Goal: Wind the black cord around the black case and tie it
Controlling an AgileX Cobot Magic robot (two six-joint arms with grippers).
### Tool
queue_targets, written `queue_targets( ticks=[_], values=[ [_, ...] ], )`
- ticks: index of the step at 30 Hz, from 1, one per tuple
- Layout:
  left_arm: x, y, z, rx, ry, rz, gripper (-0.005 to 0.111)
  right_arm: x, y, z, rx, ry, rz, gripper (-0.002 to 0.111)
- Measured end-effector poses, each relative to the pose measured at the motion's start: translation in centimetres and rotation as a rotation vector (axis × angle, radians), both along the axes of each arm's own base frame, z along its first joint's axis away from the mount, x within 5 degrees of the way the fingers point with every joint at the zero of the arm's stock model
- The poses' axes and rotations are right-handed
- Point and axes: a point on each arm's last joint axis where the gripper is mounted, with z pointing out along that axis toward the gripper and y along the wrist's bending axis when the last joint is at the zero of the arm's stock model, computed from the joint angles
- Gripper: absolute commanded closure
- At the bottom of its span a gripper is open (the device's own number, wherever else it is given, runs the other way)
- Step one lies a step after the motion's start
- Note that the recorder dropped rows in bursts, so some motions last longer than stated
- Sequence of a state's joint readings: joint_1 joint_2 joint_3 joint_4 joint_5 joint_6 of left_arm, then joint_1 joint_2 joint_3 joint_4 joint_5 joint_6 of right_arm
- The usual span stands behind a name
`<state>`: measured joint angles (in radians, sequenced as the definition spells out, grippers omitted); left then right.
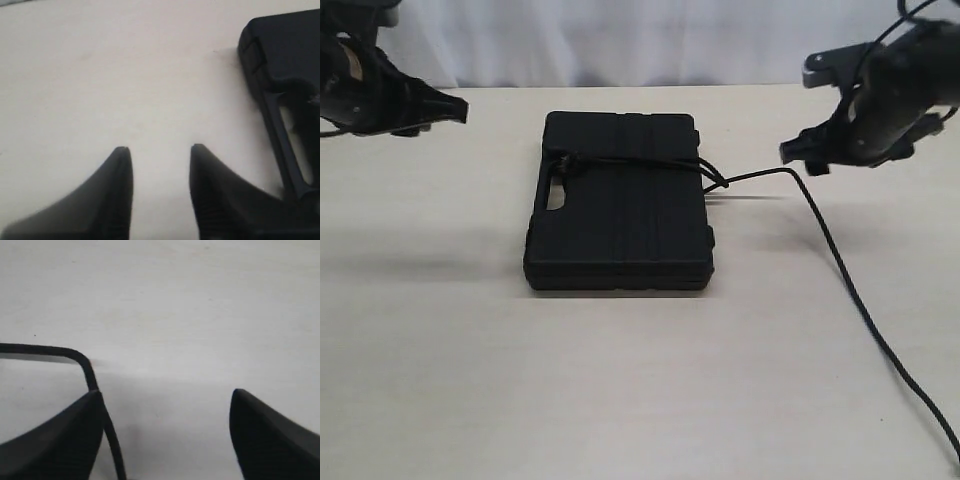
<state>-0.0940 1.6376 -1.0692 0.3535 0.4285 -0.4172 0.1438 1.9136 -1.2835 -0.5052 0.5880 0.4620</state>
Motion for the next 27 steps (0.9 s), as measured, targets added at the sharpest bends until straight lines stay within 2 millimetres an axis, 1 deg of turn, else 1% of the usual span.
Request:
queue_targets(
  ticks=[2, 3, 5, 6, 9, 10, 11, 12, 13, 14, 15, 16, 17, 19, 20, 21, 22, 23, 24, 25, 27],
  values=[
    [-0.6, 0.4, 1.0, 0.035, 0.067, 0.028, 0.107, -1.1, -0.4, 2.6, -0.028, 0.019, 0.003, 0.088],
    [-1.1, 0.6, 1.4, 0.058, 0.108, 0.033, 0.107, -1.9, -0.5, 3.7, -0.038, 0.044, 0.015, 0.102],
    [-2.1, 0.9, 1.6, 0.089, 0.202, 0.036, 0.107, -3.3, -0.4, 5.2, -0.032, 0.114, 0.049, 0.104],
    [-3.2, 0.9, 1.5, 0.088, 0.295, 0.029, 0.107, -4.9, -0.2, 6.3, -0.002, 0.201, 0.076, 0.104],
    [-5.2, 0.6, 0.8, 0.052, 0.432, -0.004, 0.107, -7.5, 0.0, 7.0, 0.053, 0.317, 0.087, 0.104],
    [-6.8, 0.4, 0.5, 0.028, 0.495, -0.031, 0.107, -9.4, 0.0, 7.6, 0.083, 0.351, 0.086, 0.104],
    [-7.8, 0.3, 0.5, 0.015, 0.507, -0.042, 0.107, -10.5, 0.0, 7.9, 0.095, 0.36, 0.088, 0.104],
    [-10.0, 0.4, 1.0, -0.001, 0.496, -0.053, 0.107, -12.5, -0.2, 8.5, 0.114, 0.353, 0.089, 0.104],
    [-11.1, 0.4, 1.4, -0.003, 0.472, -0.058, 0.107, -13.6, -0.3, 8.9, 0.12, 0.34, 0.09, 0.104],
    [-13.2, 0.6, 2.4, -0.007, 0.397, -0.067, 0.107, -15.8, -0.5, 9.5, 0.127, 0.299, 0.098, 0.104],
    [-14.2, 0.7, 3.0, -0.01, 0.337, -0.076, 0.107, -16.9, -0.7, 9.9, 0.129, 0.265, 0.11, 0.104],
    [-16.2, 0.7, 4.2, -0.025, 0.199, -0.097, 0.107, -19.1, -1.0, 10.3, 0.13, 0.187, 0.133, 0.104],
    [-17.7, 0.7, 5.2, -0.045, 0.058, -0.113, 0.107, -20.9, -1.2, 11.0, 0.144, 0.081, 0.15, 0.104],
    [-19.9, 0.6, 6.9, -0.097, -0.172, -0.124, 0.107, -22.8, -1.3, 11.7, 0.165, -0.07, 0.17, 0.104],
    [-22.5, 0.5, 8.4, -0.161, -0.452, -0.131, 0.107, -24.9, -1.5, 12.5, 0.179, -0.303, 0.204, 0.104],
    [-23.6, 0.7, 8.8, -0.169, -0.604, -0.134, 0.107, -25.9, -1.6, 12.2, 0.185, -0.425, 0.22, 0.104],
    [-24.2, 0.8, 8.8, -0.162, -0.703, -0.137, 0.107, -26.5, -1.6, 12.0, 0.19, -0.518, 0.232, 0.104],
    [-24.6, 1.0, 8.1, -0.141, -0.858, -0.142, 0.107, -27.3, -1.7, 11.2, 0.197, -0.659, 0.251, 0.104],
    [-24.6, 1.0, 7.6, -0.135, -0.926, -0.142, 0.107, -27.7, -1.7, 10.2, 0.203, -0.726, 0.261, 0.104],
    [-24.5, 1.0, 6.7, -0.131, -0.947, -0.141, 0.107, -28.1, -1.7, 9.2, 0.205, -0.766, 0.267, 0.104],
    [-24.5, 1.0, 6.2, -0.129, -0.95, -0.141, 0.107, -28.7, -1.7, 8.0, 0.211, -0.788, 0.269, 0.104]
  ],
)
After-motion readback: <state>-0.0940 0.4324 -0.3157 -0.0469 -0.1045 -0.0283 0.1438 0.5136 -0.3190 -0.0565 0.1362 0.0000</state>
